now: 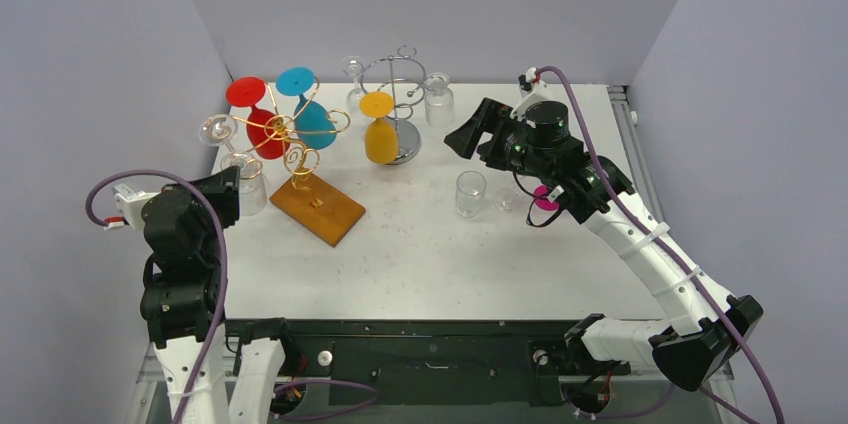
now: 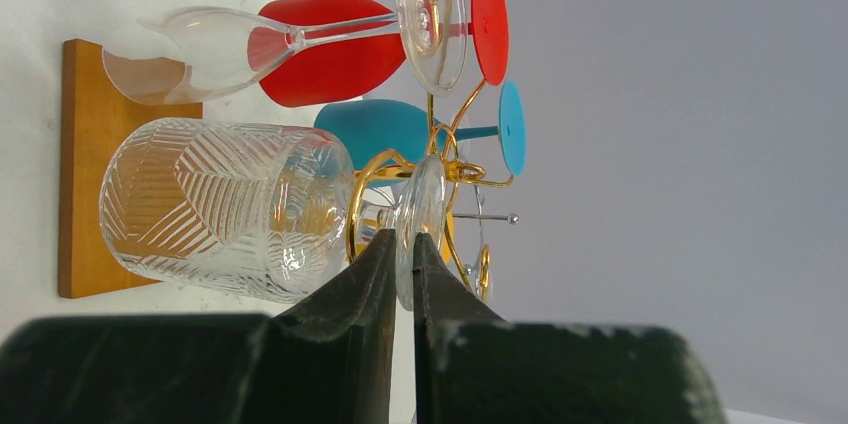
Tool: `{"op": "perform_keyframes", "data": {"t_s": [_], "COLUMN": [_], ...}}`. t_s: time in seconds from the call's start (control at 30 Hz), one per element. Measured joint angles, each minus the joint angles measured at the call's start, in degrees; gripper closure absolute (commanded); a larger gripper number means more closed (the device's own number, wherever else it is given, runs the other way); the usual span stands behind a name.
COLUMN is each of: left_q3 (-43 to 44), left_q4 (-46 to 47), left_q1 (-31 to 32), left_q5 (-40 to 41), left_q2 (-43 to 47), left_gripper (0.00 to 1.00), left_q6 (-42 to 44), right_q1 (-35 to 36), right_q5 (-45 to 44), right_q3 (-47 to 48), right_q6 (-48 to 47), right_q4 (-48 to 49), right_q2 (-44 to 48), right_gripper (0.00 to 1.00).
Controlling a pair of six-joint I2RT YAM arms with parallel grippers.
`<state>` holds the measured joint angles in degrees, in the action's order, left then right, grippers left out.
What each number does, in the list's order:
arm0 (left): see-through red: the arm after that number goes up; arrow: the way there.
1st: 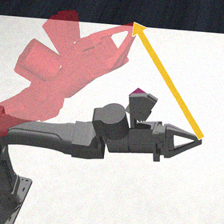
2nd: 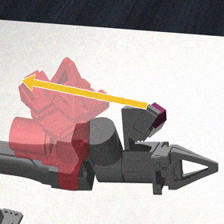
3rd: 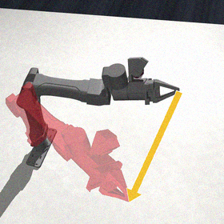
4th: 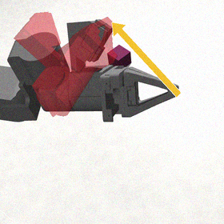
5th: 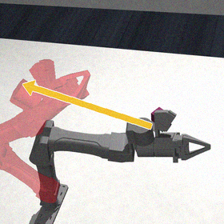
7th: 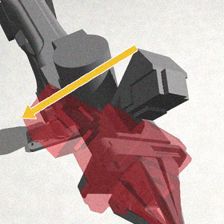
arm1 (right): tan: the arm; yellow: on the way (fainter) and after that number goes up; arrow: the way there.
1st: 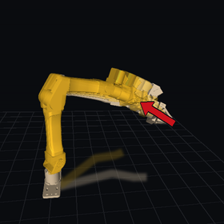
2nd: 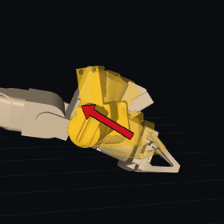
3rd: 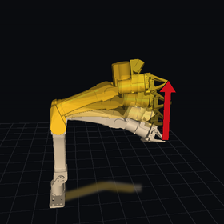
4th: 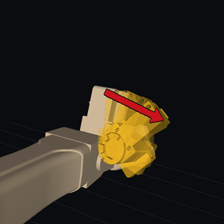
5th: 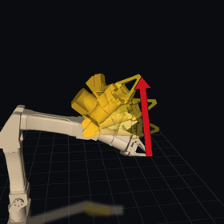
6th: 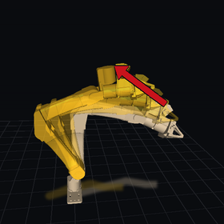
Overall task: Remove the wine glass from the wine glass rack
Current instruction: Pick up the wine glass from the wine rack.
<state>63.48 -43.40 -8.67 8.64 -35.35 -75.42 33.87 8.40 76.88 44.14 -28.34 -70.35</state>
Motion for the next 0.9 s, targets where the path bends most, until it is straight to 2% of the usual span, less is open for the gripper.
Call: {"op": "perform_keyframes", "data": {"t_s": [0.9], "left_q3": [0.2], "left_q4": [4.3], "left_q1": [0.0], "left_q5": [-0.2], "left_q2": [-4.6], "left_gripper": [1.0], "left_q6": [-0.5], "right_q1": [-0.9], "right_q5": [0.0], "right_q3": [0.0], "right_q6": [0.0], "right_q4": [0.0], "right_q2": [0.0], "right_gripper": [0.22]}}
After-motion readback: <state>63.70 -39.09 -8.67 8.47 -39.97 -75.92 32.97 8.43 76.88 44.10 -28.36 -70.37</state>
